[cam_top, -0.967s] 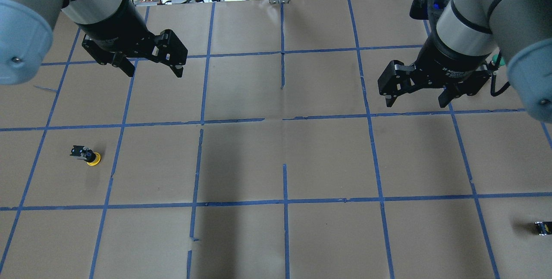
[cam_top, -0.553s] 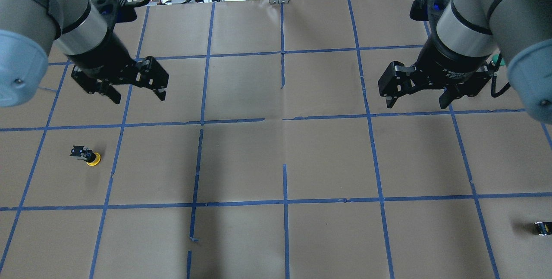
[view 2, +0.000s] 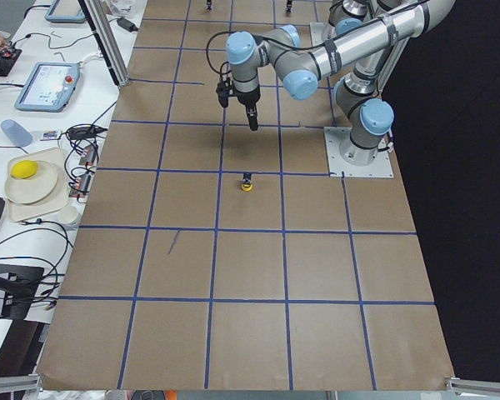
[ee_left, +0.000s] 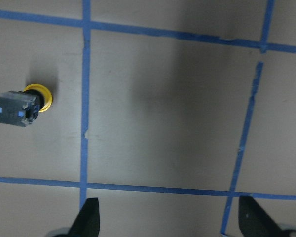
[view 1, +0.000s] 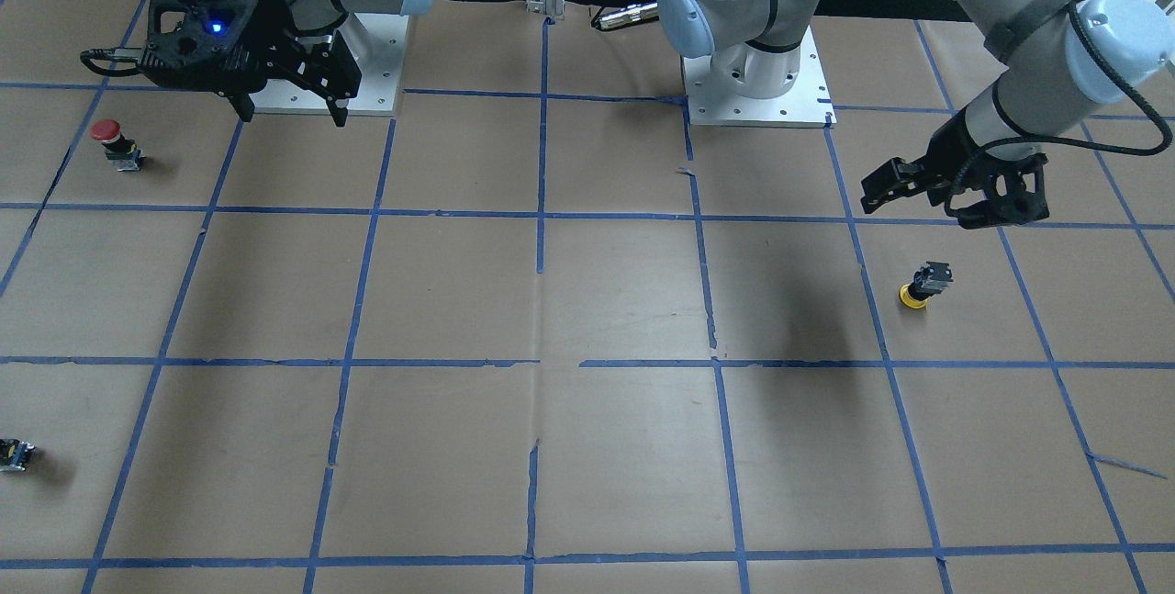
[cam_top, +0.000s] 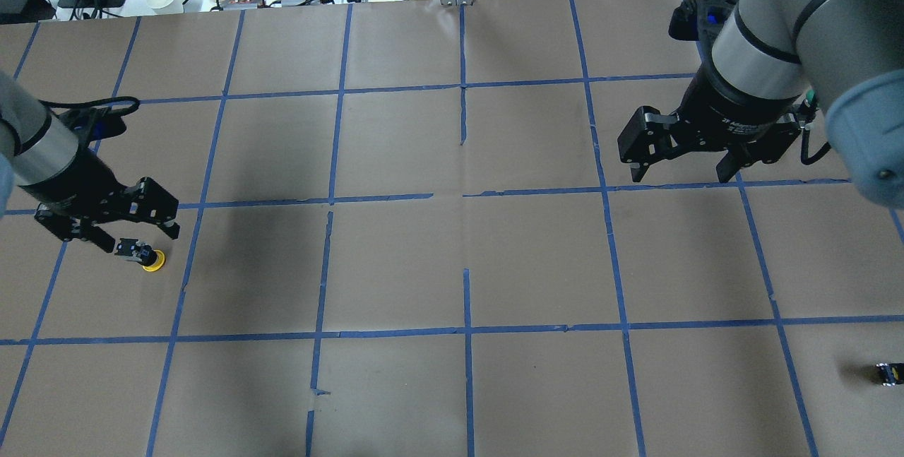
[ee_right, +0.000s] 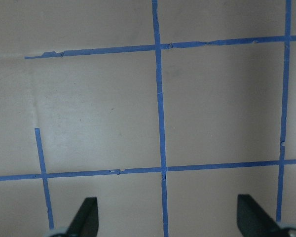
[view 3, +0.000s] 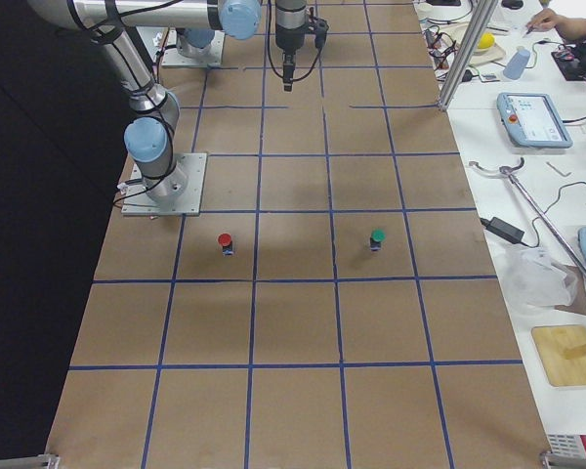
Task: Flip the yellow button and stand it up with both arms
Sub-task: 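Close the left gripper on the yellow button's body and lift it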
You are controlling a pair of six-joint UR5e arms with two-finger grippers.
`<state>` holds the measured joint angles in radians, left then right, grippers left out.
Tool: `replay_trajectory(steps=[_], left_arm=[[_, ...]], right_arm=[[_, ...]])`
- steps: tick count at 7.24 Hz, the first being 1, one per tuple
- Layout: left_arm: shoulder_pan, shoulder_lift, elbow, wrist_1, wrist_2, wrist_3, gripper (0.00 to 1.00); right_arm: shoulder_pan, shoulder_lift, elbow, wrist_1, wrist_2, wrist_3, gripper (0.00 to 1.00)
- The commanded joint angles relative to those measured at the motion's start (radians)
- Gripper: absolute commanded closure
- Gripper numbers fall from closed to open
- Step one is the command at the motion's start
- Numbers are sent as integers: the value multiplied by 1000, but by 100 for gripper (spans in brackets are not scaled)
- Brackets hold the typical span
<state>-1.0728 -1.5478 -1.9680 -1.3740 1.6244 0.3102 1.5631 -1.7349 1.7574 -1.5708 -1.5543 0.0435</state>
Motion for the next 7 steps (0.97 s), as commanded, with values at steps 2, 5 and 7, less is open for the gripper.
replay_trajectory(steps=[2,5,7], left_arm=[[68,-130,-32,290,39,175,6],[71,-204,-71,405,15,366,8],[71,-227,-91,434,23,383,5]], right_arm=[[0,-2,1,-18,3,-1,0],[2,-5,2,-18,11,6,0],[3,-5,7,-17,11,6,0]])
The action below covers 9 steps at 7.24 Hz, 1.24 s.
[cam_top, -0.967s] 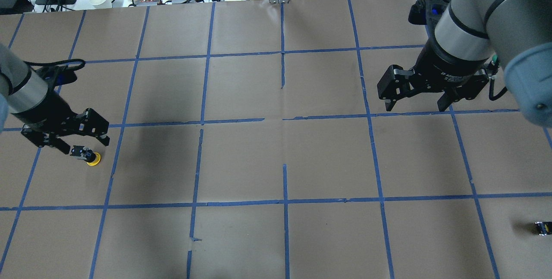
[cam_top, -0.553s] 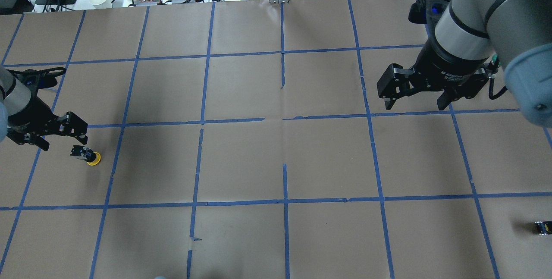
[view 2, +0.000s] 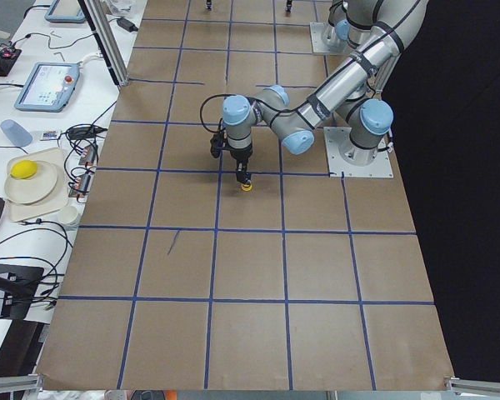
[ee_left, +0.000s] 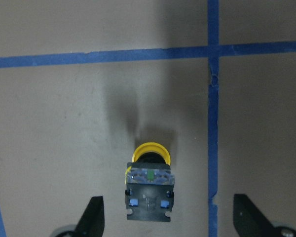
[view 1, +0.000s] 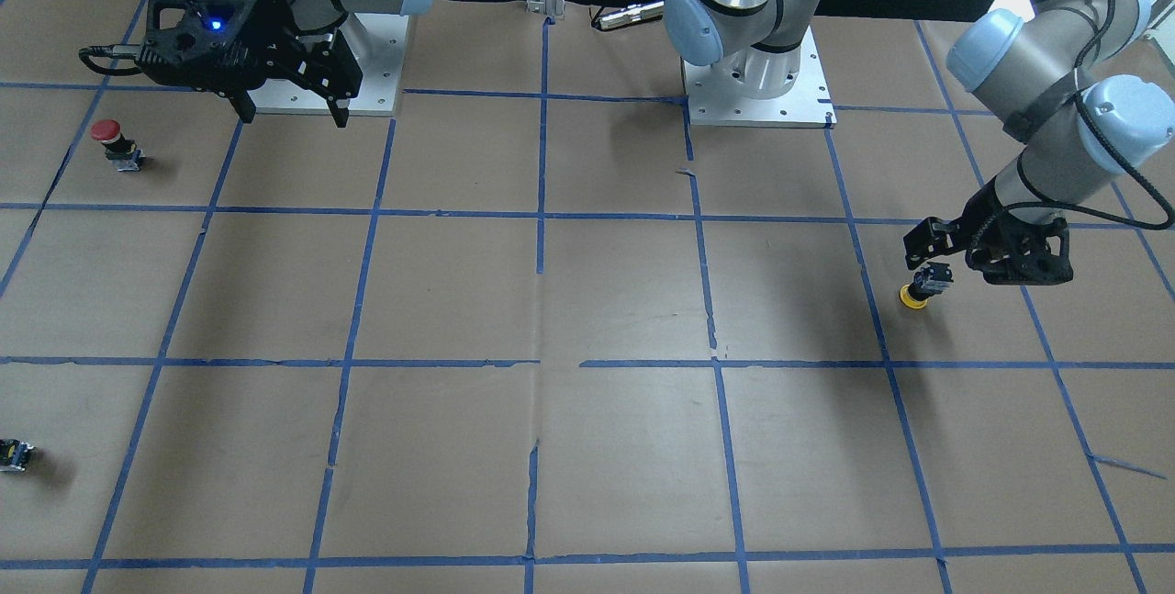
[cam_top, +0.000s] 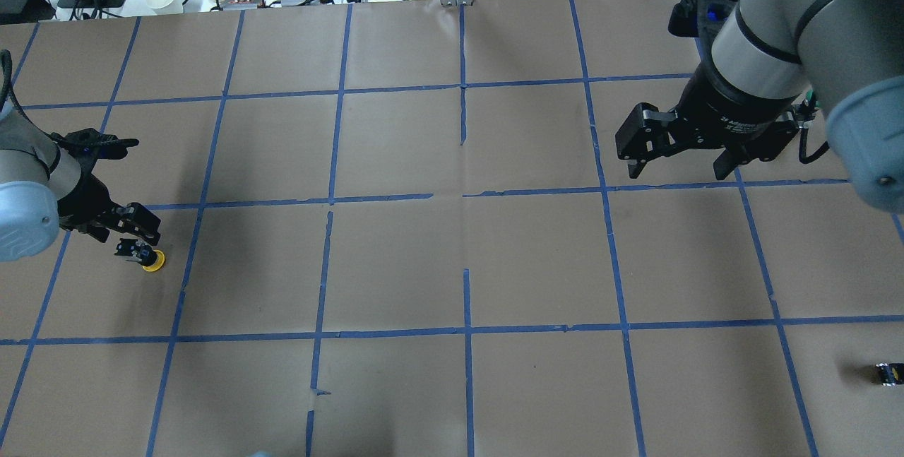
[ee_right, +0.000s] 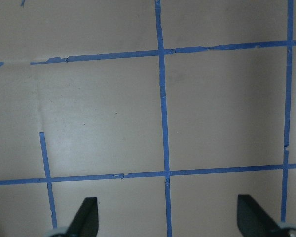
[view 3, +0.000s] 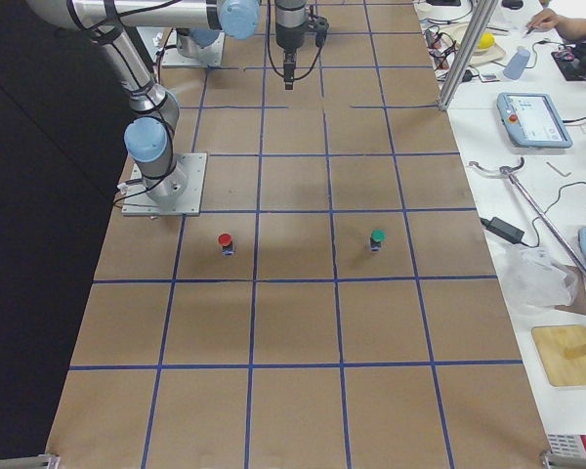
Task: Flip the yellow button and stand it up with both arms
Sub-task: 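Close the left gripper on the yellow button's body and lift it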
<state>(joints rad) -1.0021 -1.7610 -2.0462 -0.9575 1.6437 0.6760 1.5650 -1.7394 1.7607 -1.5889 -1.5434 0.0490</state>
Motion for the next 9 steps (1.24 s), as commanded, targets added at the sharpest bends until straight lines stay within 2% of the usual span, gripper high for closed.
replay_trajectory(steps=[1,2,3,4,5,7,9], left_arm=[[-1,-12,-20,16,7,16,5],[5,-3,-20,10,11,19,16],[38,-2,-22,2,7,22,32],[55,0,-22,2,2,23,64],[56,1,-22,-3,-1,19,78],[56,12,-6,-77,-97,13,80],[56,172,35,-389,-285,11,80]], right_arm=[[1,-2,15,0,-1,-3,0],[0,-11,25,0,-1,-1,0],[1,-11,25,-3,0,0,0],[0,-11,25,-5,0,-3,0],[0,-11,28,-9,0,0,0],[1,-14,29,-34,3,0,0],[1,-11,29,-36,2,-1,0]])
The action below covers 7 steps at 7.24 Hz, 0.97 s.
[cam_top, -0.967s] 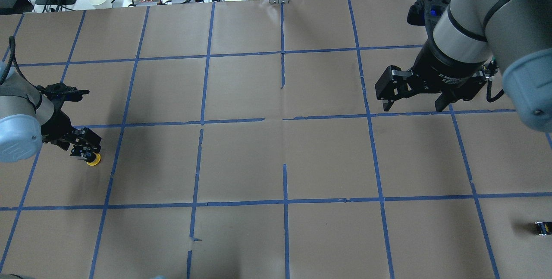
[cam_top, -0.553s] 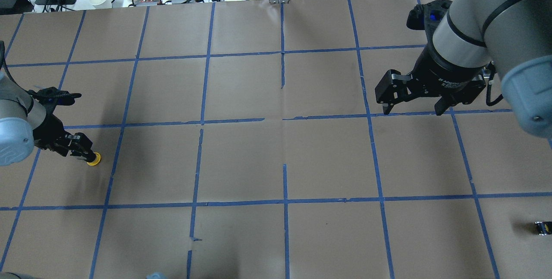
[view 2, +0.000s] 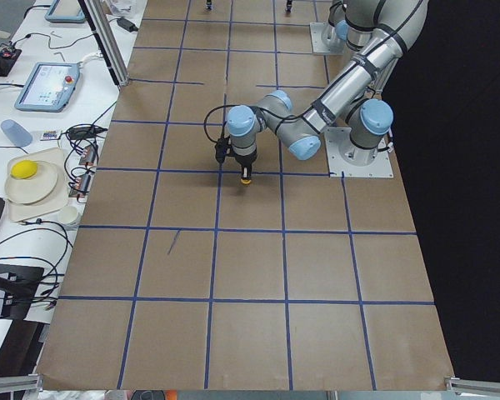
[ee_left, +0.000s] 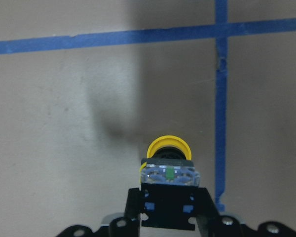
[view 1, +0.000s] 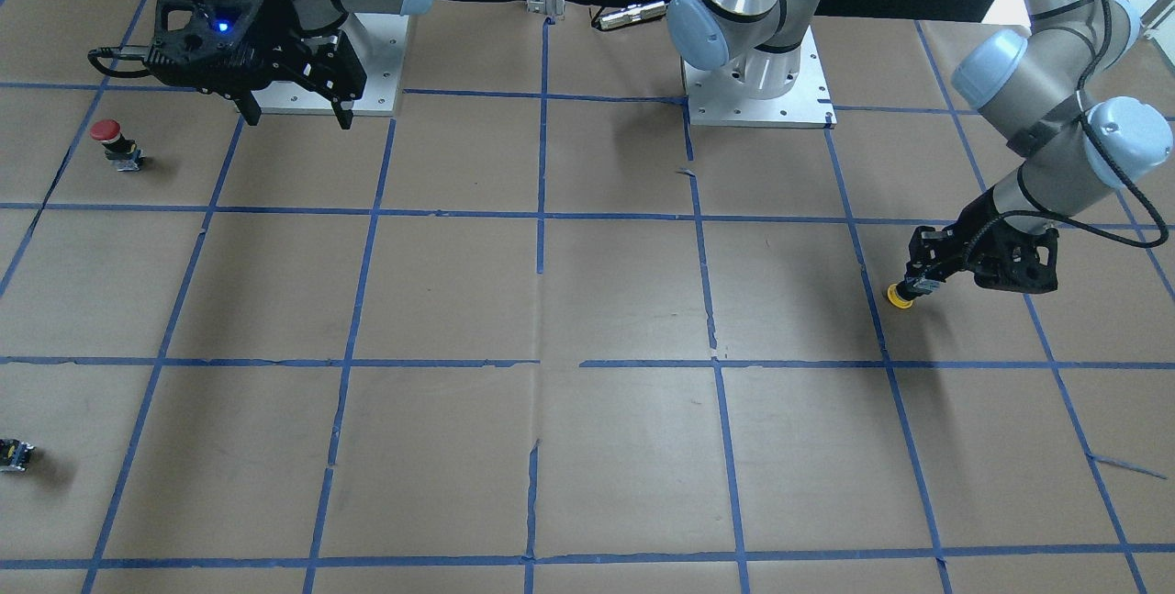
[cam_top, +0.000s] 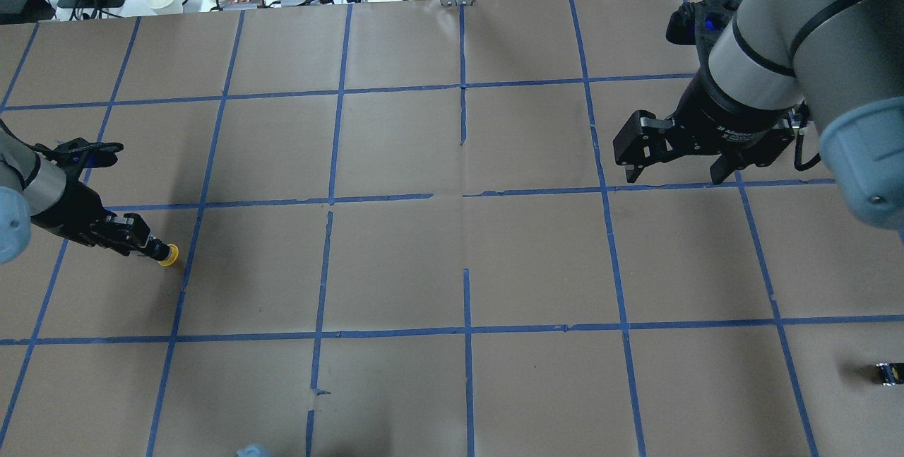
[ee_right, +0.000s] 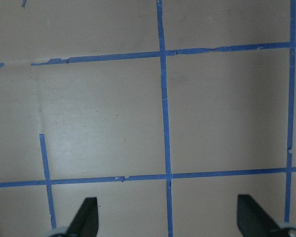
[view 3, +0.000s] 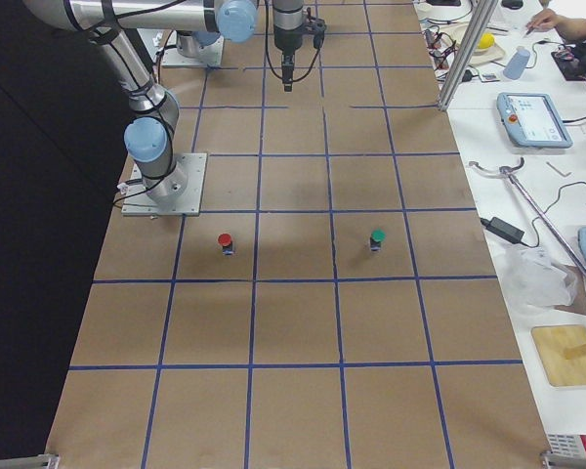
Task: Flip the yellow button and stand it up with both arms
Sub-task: 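Carry the yellow button toward the right gripper while the right gripper rises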
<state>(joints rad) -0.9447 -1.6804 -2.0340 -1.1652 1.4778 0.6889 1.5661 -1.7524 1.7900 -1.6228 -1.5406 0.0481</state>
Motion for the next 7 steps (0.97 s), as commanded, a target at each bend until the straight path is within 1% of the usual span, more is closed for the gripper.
replay_trajectory(steps=[1,2,3,5,6,7], left_arm=[[-15,126,9,-267,-283,-3,80],[-26,123,-11,-336,-401,-2,80],[-67,140,-55,-361,-551,9,80],[-196,131,-115,-360,-834,-3,80],[-259,119,-121,-361,-987,-3,80],[-322,107,-130,-358,-1133,-3,80]], right_arm=[[-1,2,-1,-2,-6,-5,0],[-3,1,-3,3,-16,-5,0],[-3,-1,-9,1,-7,-5,0],[-9,2,-3,6,-4,-4,0],[-15,7,-12,-6,-3,13,0],[-40,8,-15,0,23,21,0]])
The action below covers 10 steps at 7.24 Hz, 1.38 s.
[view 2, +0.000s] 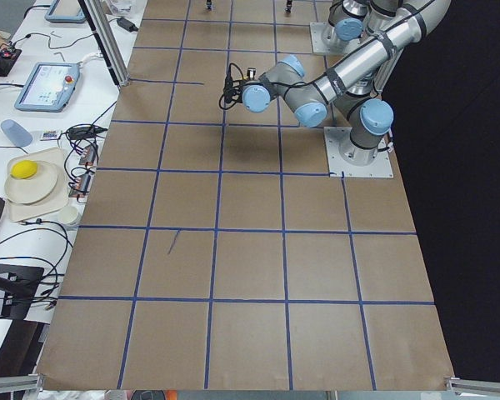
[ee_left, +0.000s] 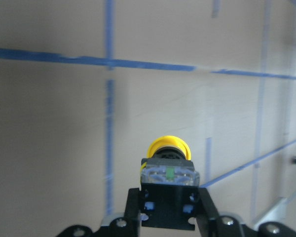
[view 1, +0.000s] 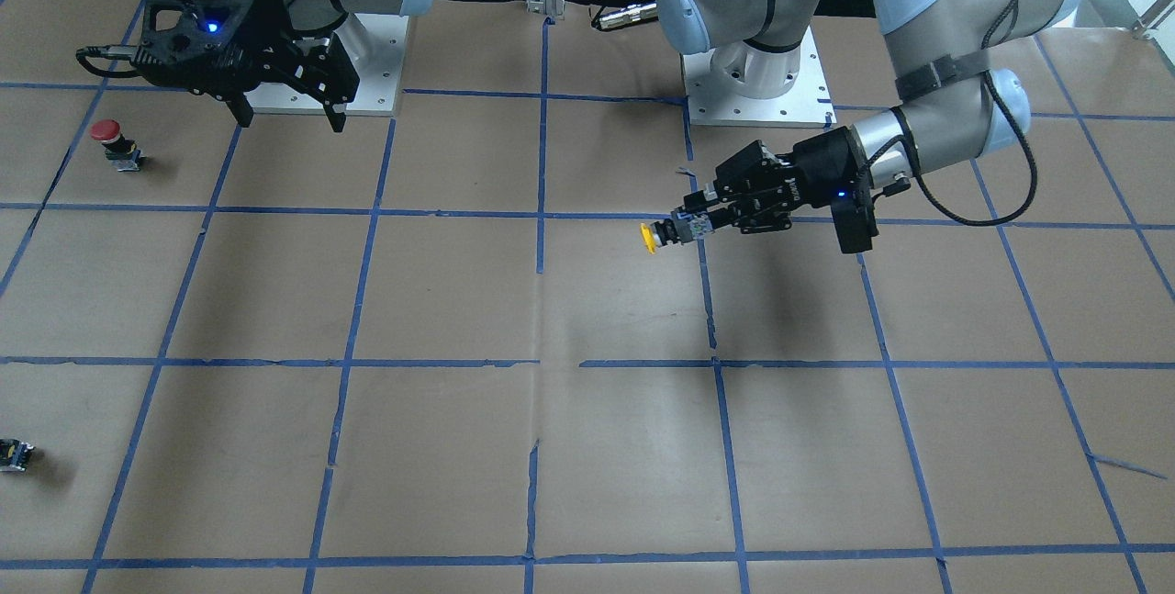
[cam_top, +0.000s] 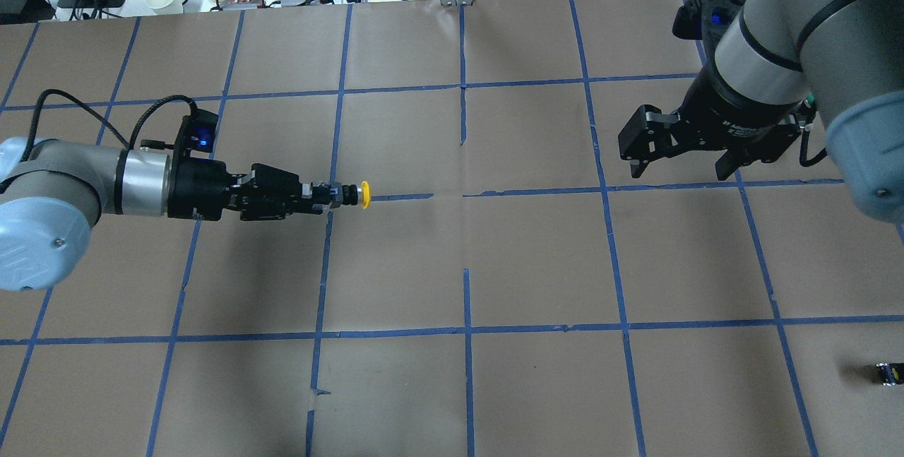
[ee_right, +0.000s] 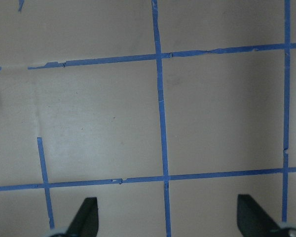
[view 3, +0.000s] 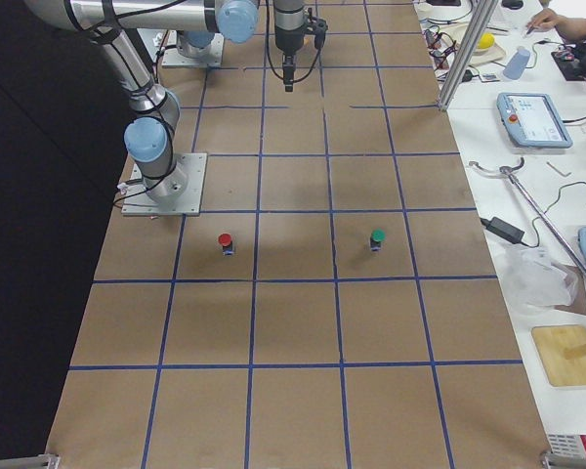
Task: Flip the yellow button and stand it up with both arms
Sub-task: 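Carry the yellow button toward the right gripper while the right gripper rises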
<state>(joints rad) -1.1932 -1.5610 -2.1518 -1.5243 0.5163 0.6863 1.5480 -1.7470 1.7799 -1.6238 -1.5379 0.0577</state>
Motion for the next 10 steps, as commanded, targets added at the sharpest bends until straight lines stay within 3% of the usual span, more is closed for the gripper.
replay_trajectory(steps=[1,2,5,7,10], left_arm=[[-145,-17,-16,1,-325,-2,80],[-228,-17,-16,0,-507,-17,80],[-370,-14,-16,7,-855,-25,80],[-410,-4,-10,16,-895,-33,80],[-422,-8,-3,30,-892,-34,80]], right_arm=[[-57,3,-7,2,179,71,0],[-98,3,-8,5,319,118,0],[-161,27,-8,10,690,356,0],[-161,24,-8,10,816,453,0],[-158,1,-48,7,884,534,0]])
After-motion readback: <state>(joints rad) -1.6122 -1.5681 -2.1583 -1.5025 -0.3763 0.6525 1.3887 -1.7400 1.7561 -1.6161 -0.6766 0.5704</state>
